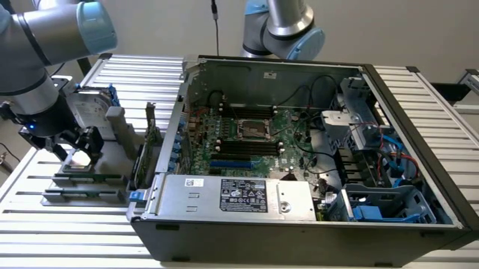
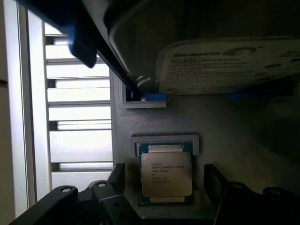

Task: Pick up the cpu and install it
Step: 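Pick up the cpu and move it towards the insertion slot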

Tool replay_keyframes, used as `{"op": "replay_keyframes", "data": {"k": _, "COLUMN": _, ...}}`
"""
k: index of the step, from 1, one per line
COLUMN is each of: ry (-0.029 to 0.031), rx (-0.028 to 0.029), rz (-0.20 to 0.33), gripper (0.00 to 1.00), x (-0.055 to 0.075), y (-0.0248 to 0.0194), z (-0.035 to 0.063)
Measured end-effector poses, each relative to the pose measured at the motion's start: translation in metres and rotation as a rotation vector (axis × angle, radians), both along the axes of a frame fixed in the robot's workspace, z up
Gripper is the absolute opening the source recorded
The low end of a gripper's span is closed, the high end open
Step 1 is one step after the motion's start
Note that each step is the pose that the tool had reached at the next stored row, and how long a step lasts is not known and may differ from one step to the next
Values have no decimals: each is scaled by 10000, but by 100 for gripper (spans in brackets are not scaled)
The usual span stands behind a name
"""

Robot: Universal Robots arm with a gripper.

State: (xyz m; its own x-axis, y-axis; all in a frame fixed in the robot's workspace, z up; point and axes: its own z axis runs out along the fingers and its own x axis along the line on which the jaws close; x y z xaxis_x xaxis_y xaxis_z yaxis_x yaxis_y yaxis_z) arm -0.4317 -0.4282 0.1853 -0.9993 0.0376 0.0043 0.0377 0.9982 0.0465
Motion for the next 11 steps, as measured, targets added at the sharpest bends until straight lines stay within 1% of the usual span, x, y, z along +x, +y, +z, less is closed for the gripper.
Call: {"op": "replay_keyframes", "data": {"k": 11, "ry": -2, "rx": 1, "rz": 1, "gripper": 77, "x": 5, "y": 3, "z": -14}}
